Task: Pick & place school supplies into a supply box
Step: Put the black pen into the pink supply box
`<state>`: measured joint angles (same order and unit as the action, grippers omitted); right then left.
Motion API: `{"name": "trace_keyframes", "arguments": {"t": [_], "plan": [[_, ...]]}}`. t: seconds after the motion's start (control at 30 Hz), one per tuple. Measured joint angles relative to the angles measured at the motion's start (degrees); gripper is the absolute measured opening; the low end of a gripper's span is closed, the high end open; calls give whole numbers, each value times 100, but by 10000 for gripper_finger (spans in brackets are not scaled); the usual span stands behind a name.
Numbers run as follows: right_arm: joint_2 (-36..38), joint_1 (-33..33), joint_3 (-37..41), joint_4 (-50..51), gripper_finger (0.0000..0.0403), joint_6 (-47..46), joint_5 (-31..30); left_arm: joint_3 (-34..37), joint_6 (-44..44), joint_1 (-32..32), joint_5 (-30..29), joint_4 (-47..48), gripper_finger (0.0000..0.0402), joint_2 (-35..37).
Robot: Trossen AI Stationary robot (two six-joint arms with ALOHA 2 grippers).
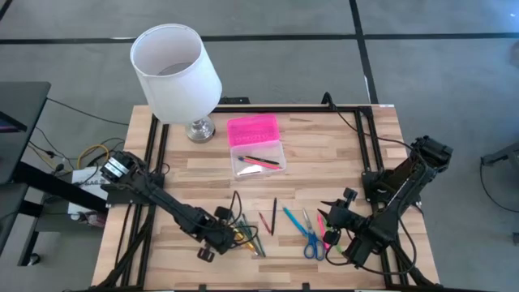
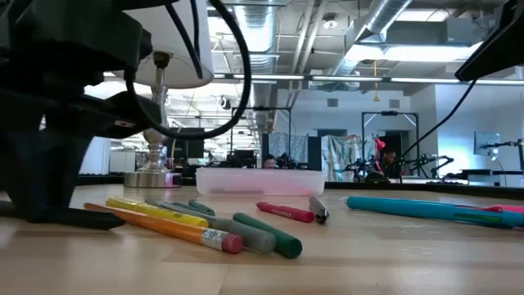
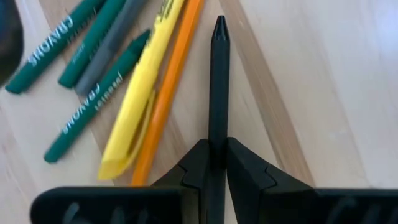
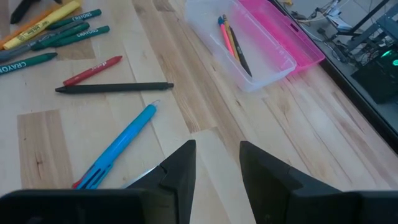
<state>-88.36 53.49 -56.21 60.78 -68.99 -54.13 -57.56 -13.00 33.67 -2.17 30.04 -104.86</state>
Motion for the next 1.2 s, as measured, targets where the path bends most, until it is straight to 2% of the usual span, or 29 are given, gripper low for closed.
{"name": "trace_keyframes", "arguments": {"t": [0.27,0.57,0.87,1.2], "plan": [[0,0,0,0,118,0,0,-15,-761,79,137,480,42,17],[0,0,0,-3,118,0,2,-15,-817,74,211,485,49,17],[0,0,0,-3,118,2,2,-65,-718,77,189,565,18,26],[0,0,0,0,118,20,2,-750,-677,93,154,1995,20,-66]]}}
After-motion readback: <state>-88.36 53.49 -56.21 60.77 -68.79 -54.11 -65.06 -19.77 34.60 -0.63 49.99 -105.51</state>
